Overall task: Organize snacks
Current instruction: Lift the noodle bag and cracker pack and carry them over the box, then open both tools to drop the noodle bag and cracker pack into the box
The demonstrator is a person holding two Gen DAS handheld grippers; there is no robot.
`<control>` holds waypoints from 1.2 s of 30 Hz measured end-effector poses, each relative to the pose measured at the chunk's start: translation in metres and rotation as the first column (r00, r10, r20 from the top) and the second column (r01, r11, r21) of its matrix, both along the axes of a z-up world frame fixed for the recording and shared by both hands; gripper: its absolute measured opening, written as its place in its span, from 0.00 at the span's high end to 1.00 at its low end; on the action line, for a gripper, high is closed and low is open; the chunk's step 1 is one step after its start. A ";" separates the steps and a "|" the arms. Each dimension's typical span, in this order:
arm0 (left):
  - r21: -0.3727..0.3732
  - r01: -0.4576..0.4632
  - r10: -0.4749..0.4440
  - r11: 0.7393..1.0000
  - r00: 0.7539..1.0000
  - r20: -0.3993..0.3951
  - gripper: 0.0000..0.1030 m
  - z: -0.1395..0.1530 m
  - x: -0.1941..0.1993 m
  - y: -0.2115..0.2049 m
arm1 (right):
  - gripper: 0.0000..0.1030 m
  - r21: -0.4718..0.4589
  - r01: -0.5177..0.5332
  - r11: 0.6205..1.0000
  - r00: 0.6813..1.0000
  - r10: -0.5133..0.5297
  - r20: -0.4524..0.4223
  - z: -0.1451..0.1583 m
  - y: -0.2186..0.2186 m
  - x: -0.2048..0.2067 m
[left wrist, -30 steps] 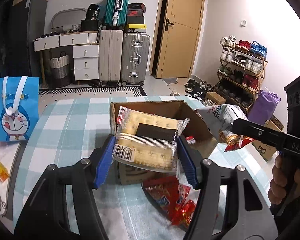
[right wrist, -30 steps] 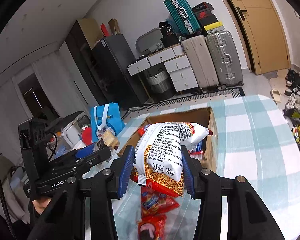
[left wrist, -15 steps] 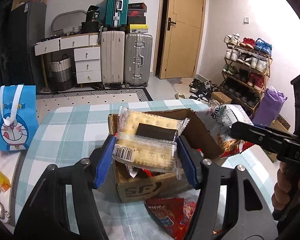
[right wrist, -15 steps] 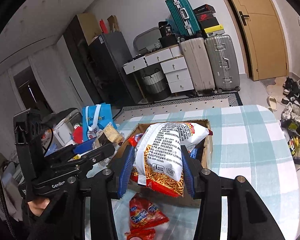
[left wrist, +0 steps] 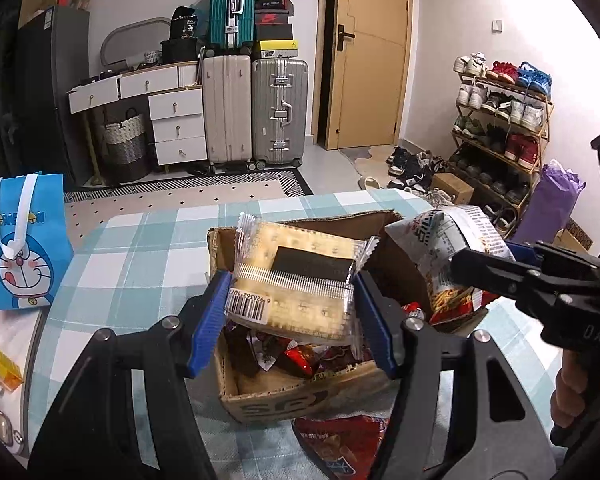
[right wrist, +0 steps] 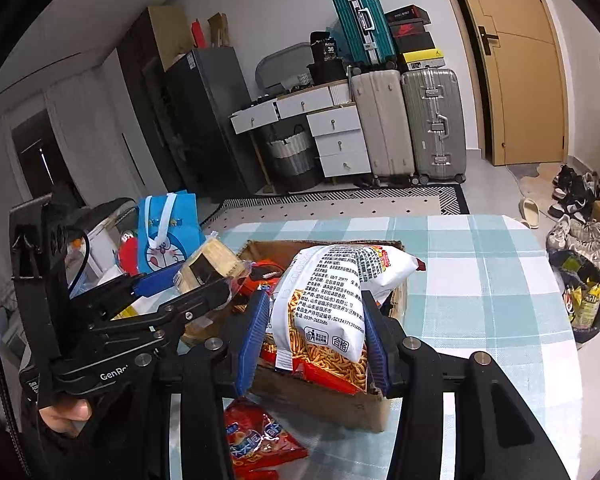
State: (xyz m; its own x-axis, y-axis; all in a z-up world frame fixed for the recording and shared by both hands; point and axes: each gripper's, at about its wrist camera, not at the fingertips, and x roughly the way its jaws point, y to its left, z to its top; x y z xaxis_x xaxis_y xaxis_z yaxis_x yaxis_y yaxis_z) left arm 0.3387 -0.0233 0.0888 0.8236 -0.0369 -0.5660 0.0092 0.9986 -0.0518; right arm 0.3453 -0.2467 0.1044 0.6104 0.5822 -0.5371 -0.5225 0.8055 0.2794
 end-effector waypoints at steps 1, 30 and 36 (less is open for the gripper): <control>0.004 0.001 -0.001 1.000 1.000 -0.001 0.42 -0.002 0.002 0.000 | 0.56 -0.010 0.004 1.000 1.000 -0.004 0.003 -0.001 0.001 0.001; 0.062 -0.027 0.032 0.998 0.996 -0.078 0.41 -0.054 0.059 -0.023 | 0.56 -0.228 0.027 0.973 0.997 -0.009 0.079 -0.044 0.042 0.019; 0.054 -0.023 0.028 0.998 0.995 -0.091 0.39 -0.053 0.061 -0.027 | 0.51 -0.229 0.043 0.972 0.997 -0.027 0.076 -0.044 0.041 0.017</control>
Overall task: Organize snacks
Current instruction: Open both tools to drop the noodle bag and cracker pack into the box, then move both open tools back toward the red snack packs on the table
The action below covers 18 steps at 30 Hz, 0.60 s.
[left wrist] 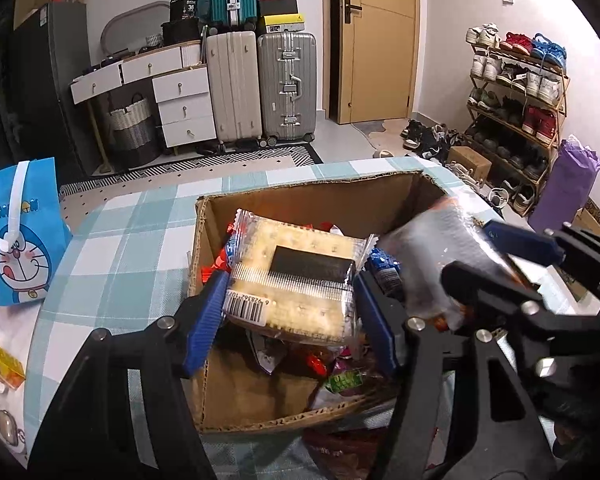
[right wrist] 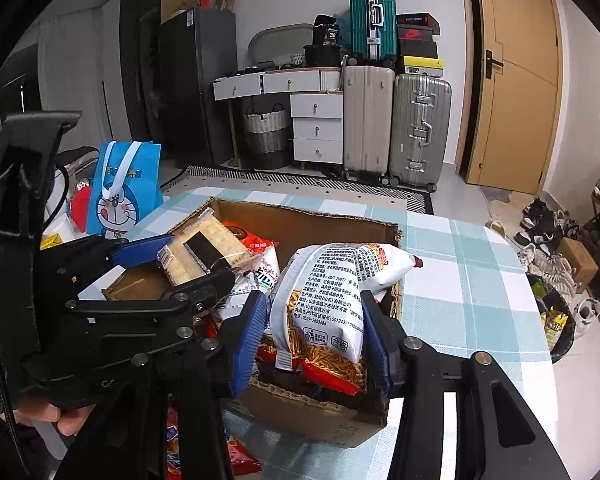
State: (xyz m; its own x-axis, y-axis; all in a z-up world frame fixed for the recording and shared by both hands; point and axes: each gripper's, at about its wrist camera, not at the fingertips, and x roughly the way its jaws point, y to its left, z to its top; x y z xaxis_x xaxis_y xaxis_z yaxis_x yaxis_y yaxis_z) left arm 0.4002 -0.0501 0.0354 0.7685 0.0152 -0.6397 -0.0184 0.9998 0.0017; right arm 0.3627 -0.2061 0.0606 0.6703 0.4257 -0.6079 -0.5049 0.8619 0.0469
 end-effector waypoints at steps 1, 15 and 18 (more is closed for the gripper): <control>-0.005 0.004 -0.004 1.000 1.000 -0.001 0.37 0.001 -0.001 0.000 | 0.46 0.018 0.004 1.000 1.000 -0.004 0.004 0.002 -0.003 -0.002; -0.037 0.032 -0.030 0.999 0.998 0.058 0.00 0.022 -0.064 0.016 | 0.01 0.090 0.095 0.991 0.995 -0.095 0.000 0.013 -0.060 -0.041; -0.055 0.024 -0.021 0.998 0.998 0.064 0.00 0.026 -0.084 0.026 | 0.01 0.085 0.094 0.992 0.996 -0.093 -0.016 0.007 -0.065 -0.051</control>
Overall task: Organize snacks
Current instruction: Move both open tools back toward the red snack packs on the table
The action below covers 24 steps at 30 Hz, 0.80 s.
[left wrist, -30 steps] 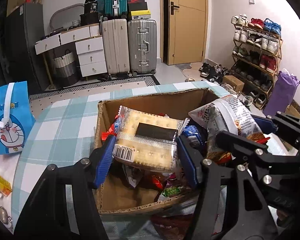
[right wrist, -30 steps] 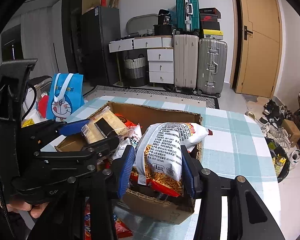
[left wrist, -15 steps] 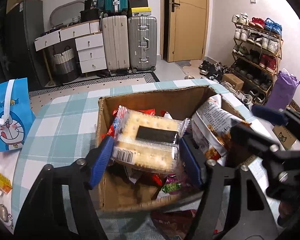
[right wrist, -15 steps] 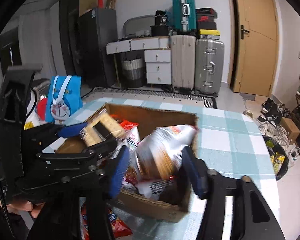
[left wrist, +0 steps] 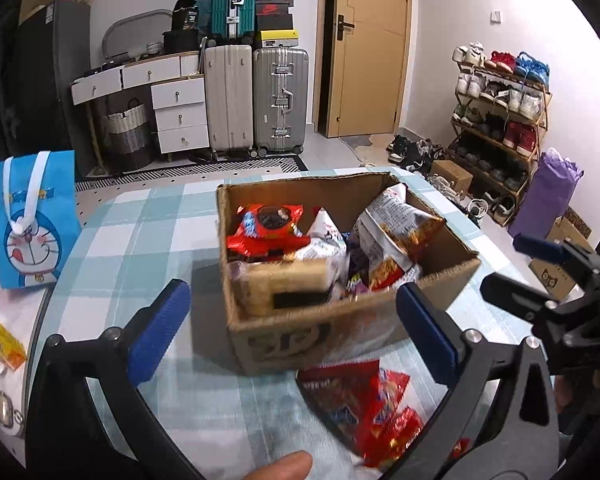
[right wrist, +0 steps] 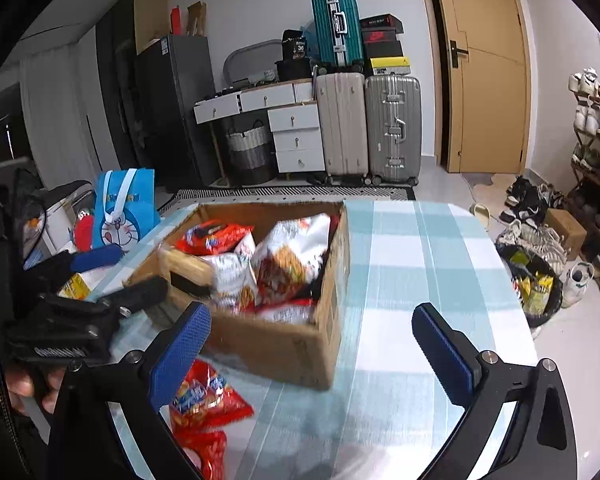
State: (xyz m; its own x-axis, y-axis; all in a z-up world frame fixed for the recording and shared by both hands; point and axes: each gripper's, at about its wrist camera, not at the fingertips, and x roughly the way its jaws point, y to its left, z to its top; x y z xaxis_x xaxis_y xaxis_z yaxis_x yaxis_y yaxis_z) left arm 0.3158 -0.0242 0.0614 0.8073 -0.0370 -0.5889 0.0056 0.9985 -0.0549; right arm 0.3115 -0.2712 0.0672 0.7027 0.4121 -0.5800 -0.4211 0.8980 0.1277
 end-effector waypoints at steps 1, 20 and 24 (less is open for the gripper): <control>-0.006 -0.005 0.005 1.000 1.000 0.000 0.00 0.000 -0.006 0.002 | 0.01 -0.003 -0.002 1.000 1.000 0.002 -0.007 -0.002 -0.001 -0.003; -0.005 -0.047 0.047 0.999 0.998 -0.034 0.00 -0.037 -0.095 0.009 | 0.01 -0.057 -0.119 0.991 0.987 0.111 -0.120 -0.040 0.016 -0.061; 0.007 -0.039 0.039 0.999 0.998 -0.041 0.00 -0.042 -0.100 0.005 | 0.01 -0.056 -0.154 0.986 0.980 0.146 -0.133 -0.039 0.019 -0.071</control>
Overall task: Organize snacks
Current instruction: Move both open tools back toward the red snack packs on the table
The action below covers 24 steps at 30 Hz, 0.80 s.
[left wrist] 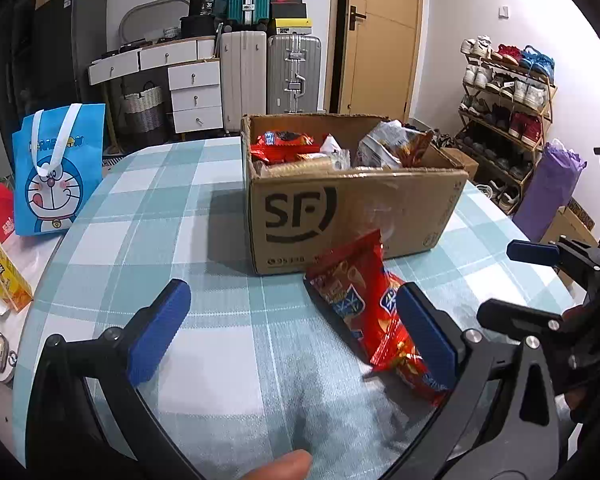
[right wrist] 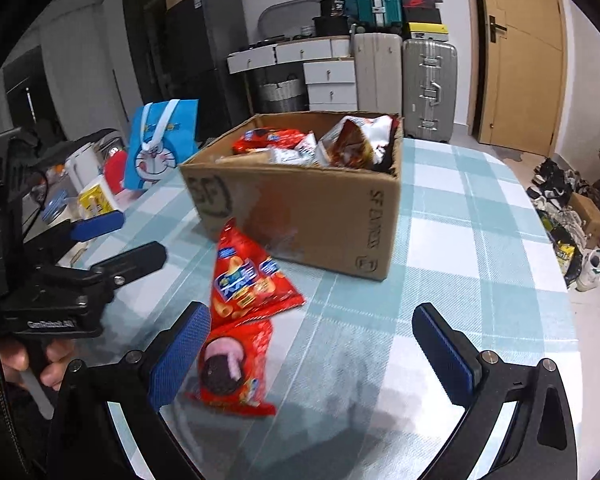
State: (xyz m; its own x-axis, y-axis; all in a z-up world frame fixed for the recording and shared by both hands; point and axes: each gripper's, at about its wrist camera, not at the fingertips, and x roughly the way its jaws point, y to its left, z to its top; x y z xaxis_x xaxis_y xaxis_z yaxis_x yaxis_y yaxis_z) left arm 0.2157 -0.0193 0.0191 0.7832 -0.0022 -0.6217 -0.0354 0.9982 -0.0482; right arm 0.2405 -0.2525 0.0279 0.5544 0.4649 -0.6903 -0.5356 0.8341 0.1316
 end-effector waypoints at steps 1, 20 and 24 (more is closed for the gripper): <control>0.005 0.001 -0.001 1.000 1.000 -0.002 0.00 0.000 -0.001 -0.001 | 0.01 0.003 -0.010 1.000 1.000 0.010 -0.007 0.000 0.001 -0.002; 0.002 -0.043 0.043 0.999 0.998 -0.044 0.00 -0.016 -0.004 0.014 | 0.01 -0.083 -0.148 0.986 0.987 0.142 -0.069 -0.025 0.034 -0.016; 0.000 -0.043 0.043 0.999 0.998 -0.054 0.00 -0.020 -0.002 0.015 | 0.01 -0.091 -0.177 0.980 0.981 0.169 -0.093 -0.032 0.041 -0.018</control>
